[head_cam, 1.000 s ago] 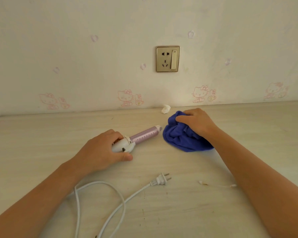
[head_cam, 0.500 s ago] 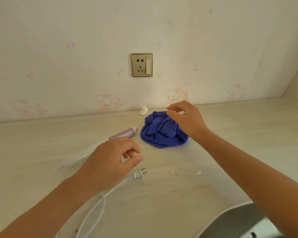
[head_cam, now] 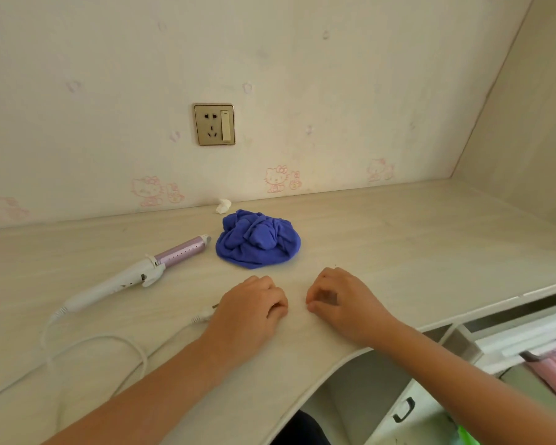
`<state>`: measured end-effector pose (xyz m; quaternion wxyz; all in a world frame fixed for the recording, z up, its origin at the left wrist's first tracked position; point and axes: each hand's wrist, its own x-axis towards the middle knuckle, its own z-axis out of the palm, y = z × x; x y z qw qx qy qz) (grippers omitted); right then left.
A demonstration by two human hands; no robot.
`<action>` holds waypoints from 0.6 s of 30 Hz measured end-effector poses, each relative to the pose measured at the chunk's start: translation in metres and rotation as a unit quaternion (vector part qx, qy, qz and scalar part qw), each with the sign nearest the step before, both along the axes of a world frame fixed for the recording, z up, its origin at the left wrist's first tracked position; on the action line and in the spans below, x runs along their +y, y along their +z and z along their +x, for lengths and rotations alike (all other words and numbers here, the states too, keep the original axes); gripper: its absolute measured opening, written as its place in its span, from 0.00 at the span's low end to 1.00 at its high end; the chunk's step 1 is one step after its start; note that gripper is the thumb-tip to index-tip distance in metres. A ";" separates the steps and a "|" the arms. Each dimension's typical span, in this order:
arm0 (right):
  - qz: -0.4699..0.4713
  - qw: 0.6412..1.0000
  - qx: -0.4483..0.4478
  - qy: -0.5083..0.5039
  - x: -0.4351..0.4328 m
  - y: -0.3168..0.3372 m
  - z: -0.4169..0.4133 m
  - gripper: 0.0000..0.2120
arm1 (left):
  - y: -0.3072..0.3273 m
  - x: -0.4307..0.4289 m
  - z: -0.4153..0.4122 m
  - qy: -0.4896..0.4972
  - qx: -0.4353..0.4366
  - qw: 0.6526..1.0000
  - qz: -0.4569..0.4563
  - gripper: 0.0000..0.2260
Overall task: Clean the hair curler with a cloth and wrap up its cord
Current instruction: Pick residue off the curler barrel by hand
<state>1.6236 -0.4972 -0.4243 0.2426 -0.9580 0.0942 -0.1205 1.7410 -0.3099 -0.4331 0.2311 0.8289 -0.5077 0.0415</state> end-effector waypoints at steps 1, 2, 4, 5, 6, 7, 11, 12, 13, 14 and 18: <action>-0.001 1.000 0.001 0.000 0.001 0.000 0.001 0.04 | 0.000 -0.001 -0.001 0.002 -0.003 1.000 -0.009 0.05; -0.003 1.000 0.002 0.001 0.002 -0.001 0.003 0.05 | 0.000 -0.002 -0.002 0.002 -0.008 1.000 -0.016 0.05; -0.011 1.000 0.003 -0.001 0.003 0.000 0.003 0.05 | 0.001 -0.004 -0.005 0.005 -0.021 0.999 -0.024 0.06; -0.015 1.000 0.000 -0.003 0.004 -0.001 0.003 0.04 | 0.002 -0.004 -0.007 0.009 -0.024 0.999 -0.026 0.06; -0.014 1.000 -0.007 -0.007 0.005 -0.001 0.002 0.03 | 0.002 -0.003 -0.007 0.015 -0.020 0.999 -0.028 0.06; -0.009 1.000 -0.018 -0.009 0.007 -0.001 0.002 0.02 | 0.003 -0.002 -0.008 0.023 -0.014 0.999 -0.027 0.06; 0.019 0.995 -0.098 -0.004 0.026 0.000 0.011 0.05 | 0.014 0.009 0.002 0.030 -0.003 0.998 -0.052 0.07; 0.021 0.992 -0.121 0.001 0.032 0.000 0.016 0.05 | 0.017 0.013 0.006 0.024 -0.005 0.998 -0.062 0.09; 0.025 0.990 -0.139 0.007 0.039 0.000 0.022 0.04 | 0.019 0.017 0.009 0.021 -0.013 0.998 -0.063 0.09; 0.028 0.989 -0.148 0.012 0.044 0.000 0.028 0.03 | 0.019 0.022 0.013 0.025 -0.029 0.998 -0.059 0.08; 0.028 0.990 -0.129 0.043 0.060 0.000 0.052 0.06 | 0.018 0.039 0.026 0.071 -0.073 0.991 -0.085 0.07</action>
